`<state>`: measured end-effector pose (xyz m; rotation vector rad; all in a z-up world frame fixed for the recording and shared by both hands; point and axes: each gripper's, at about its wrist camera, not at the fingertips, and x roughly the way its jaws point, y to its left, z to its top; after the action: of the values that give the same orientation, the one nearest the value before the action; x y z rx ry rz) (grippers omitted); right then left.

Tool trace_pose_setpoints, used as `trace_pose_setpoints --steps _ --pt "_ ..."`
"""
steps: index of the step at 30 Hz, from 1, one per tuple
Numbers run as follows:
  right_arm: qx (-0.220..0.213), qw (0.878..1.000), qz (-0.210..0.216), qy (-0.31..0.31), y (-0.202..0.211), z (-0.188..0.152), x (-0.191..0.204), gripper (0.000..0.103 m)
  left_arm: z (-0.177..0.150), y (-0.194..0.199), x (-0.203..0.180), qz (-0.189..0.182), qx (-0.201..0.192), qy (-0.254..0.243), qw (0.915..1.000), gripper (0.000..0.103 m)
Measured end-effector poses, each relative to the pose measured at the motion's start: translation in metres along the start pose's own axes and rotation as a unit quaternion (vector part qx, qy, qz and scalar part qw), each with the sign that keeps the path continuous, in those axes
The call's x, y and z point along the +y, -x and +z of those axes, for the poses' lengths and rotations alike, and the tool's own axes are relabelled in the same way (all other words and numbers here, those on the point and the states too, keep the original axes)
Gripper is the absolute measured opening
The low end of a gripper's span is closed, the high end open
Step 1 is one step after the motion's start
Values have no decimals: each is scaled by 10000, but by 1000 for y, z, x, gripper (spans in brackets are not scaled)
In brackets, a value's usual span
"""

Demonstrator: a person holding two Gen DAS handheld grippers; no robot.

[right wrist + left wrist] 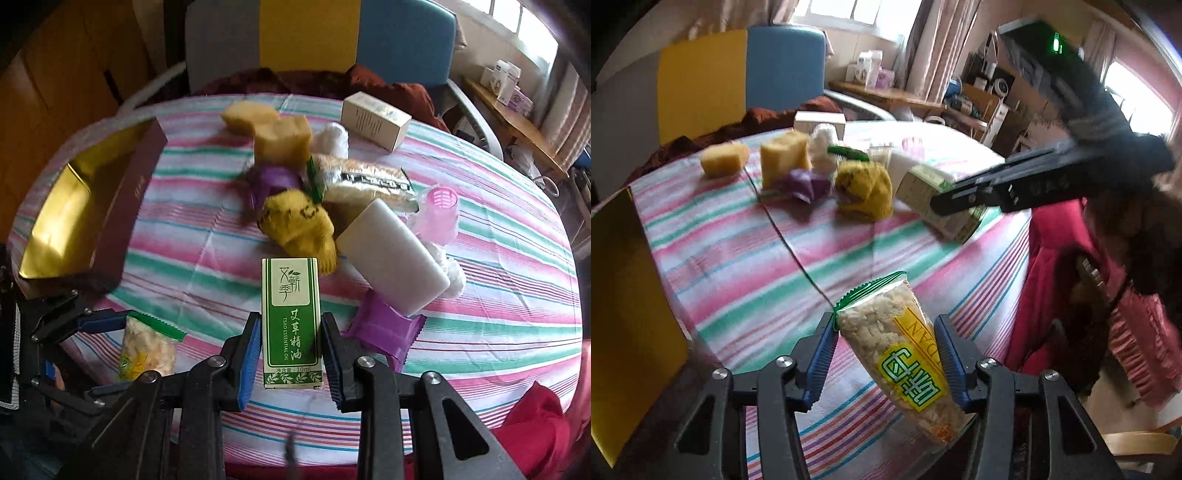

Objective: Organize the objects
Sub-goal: 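Carry both items to the gold tray and open both tools to drop them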

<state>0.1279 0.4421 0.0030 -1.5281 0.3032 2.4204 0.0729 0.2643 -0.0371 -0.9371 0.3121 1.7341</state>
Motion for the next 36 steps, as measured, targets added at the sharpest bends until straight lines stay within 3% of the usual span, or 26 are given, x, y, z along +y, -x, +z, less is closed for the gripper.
trace_pose_setpoints --steps 6,11,15,18,20,23,25,28,36 --pt "-497 9974 516 12 18 20 34 31 15 59 24 348 -659 346 9966 54" --pt "-791 9892 1207 274 23 48 93 31 10 116 72 1227 -1092 890 9824 54" --pt "-817 9795 1727 637 14 69 161 31 -11 149 121 2089 -1136 1501 9597 54" --pt "-709 9727 1996 949 1 78 211 31 -35 167 152 2781 -1069 1843 9366 53" --pt "-620 9691 2077 1177 -8 80 242 37 -49 175 165 2959 -1040 2055 9270 57" --pt "-547 9674 2070 1351 -19 77 270 49 -70 188 179 3263 -1092 2330 9096 72" --pt "-559 9697 1924 1401 -24 74 283 63 -80 193 185 3368 -1162 2500 9003 79" --pt "-695 9744 1520 1504 -27 65 289 73 -90 199 188 3424 -1215 2684 8922 85" --pt "-1451 9737 352 1721 -23 47 301 74 -91 208 170 3900 -1464 2575 8719 97"
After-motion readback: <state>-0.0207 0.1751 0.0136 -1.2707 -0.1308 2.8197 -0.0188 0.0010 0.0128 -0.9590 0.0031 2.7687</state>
